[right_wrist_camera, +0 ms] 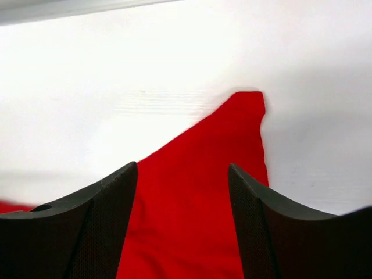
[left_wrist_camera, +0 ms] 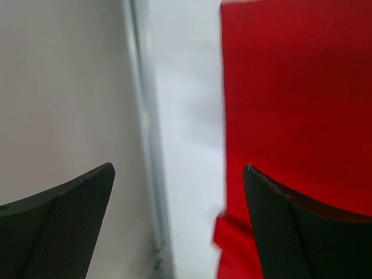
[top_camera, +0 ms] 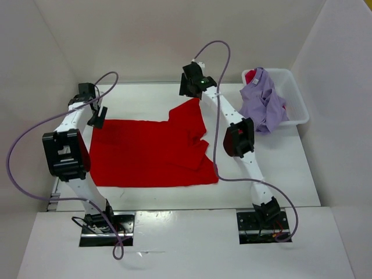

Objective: Fold and stack the t-shirts
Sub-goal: Fold the flattened tshirt in 1/3 of the way

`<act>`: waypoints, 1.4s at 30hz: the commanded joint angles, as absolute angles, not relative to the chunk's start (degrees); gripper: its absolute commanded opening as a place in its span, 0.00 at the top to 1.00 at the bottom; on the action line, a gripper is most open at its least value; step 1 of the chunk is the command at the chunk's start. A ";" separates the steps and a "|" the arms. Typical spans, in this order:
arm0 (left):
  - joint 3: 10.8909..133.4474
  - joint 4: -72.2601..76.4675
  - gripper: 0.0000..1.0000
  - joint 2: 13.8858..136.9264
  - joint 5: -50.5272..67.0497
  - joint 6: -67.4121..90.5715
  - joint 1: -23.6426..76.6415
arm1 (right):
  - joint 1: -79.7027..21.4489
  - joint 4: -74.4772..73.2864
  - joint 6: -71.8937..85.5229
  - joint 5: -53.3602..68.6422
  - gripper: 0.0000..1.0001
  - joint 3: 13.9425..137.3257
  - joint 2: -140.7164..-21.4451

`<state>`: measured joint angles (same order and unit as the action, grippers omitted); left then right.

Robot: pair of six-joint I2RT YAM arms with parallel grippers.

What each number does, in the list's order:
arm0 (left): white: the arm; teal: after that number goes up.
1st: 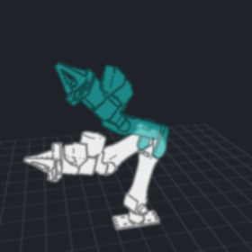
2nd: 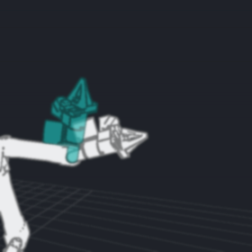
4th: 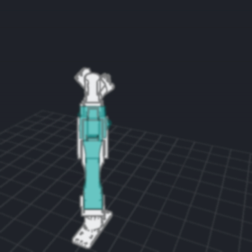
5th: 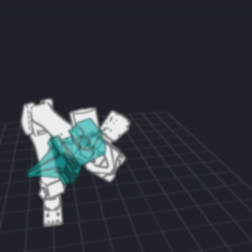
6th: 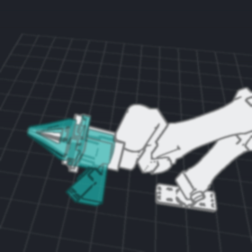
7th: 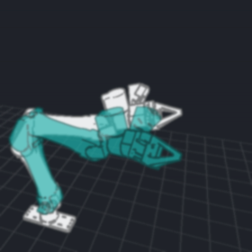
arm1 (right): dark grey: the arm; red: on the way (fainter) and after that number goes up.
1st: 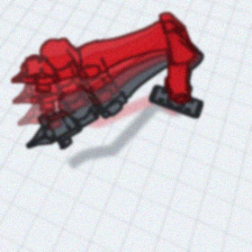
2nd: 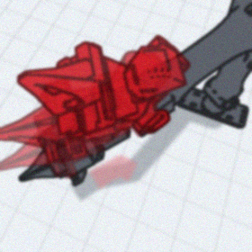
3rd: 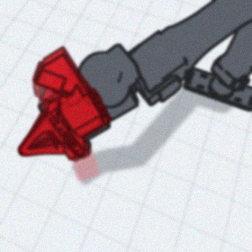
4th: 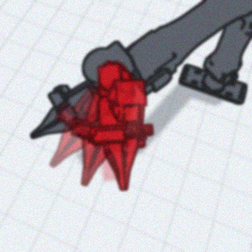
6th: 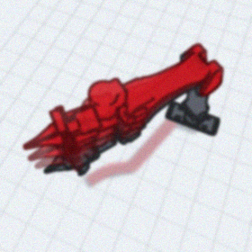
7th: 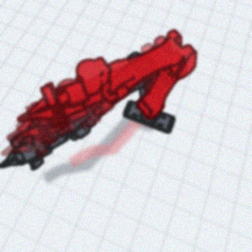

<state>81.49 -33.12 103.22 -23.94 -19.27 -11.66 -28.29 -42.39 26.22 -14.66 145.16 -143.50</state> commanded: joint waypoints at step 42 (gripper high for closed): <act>99.58 -23.30 0.03 123.14 -0.35 -2.47 -17.93 | -23.29 -44.38 24.26 -1.85 1.00 165.06 -161.11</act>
<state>100.42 -25.43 127.81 -2.59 -5.02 -17.98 -22.98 -42.15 25.54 -2.87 163.19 -165.45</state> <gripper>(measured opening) 0.968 0.008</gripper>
